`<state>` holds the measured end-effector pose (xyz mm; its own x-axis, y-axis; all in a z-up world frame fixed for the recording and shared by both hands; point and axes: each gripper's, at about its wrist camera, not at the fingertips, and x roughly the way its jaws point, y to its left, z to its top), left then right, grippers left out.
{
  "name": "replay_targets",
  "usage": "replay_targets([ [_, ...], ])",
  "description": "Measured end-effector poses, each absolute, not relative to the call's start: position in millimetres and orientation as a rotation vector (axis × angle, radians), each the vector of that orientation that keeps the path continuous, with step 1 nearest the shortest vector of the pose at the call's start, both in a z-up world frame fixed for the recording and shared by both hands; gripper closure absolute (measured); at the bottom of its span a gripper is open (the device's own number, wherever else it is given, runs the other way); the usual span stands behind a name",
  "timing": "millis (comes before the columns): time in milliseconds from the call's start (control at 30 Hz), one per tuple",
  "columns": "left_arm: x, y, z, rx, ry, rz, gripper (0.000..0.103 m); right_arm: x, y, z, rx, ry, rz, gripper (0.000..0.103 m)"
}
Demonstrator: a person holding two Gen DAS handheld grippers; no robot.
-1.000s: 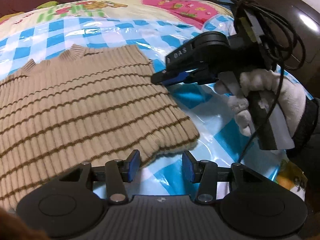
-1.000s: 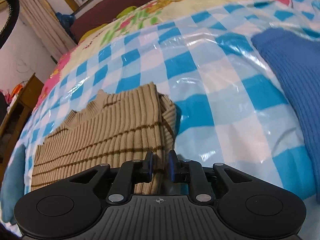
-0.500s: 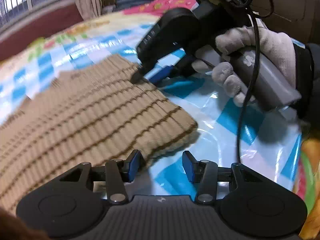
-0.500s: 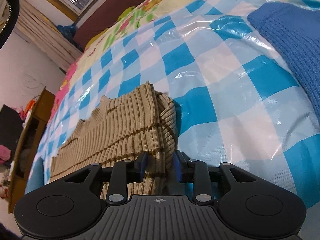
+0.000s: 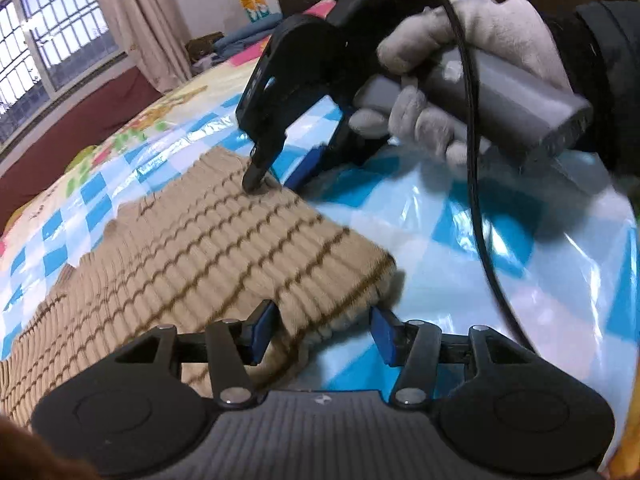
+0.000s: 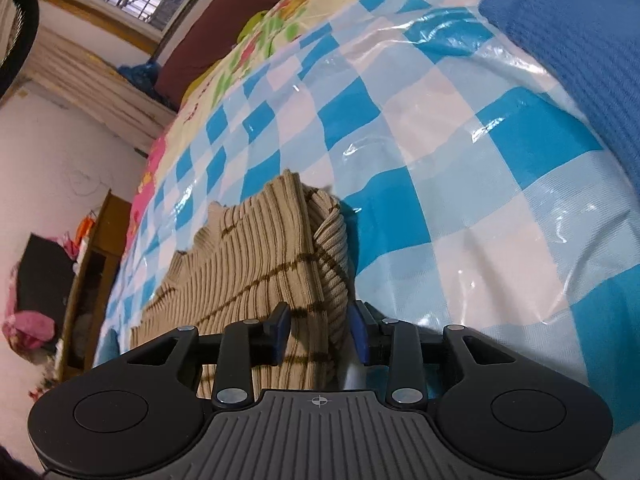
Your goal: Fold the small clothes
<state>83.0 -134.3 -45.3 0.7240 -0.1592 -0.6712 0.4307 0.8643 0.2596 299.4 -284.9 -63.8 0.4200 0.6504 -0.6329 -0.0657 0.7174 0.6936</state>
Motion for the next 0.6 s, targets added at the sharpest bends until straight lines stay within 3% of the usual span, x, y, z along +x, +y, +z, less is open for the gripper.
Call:
replay_targets([
  [233,94,-144,-44,0.450,0.664,-0.318,0.047,313,-276,-67,0.650,1.065,0.502,0.070],
  [333,87,-136,-43,0.432,0.666,-0.314,0.047,310,-286,-59,0.626,1.041,0.497,0.064],
  [600,72,-133,-46,0.498,0.654,-0.321,0.045,325,-275,-65,0.580,1.077,0.517,0.060],
])
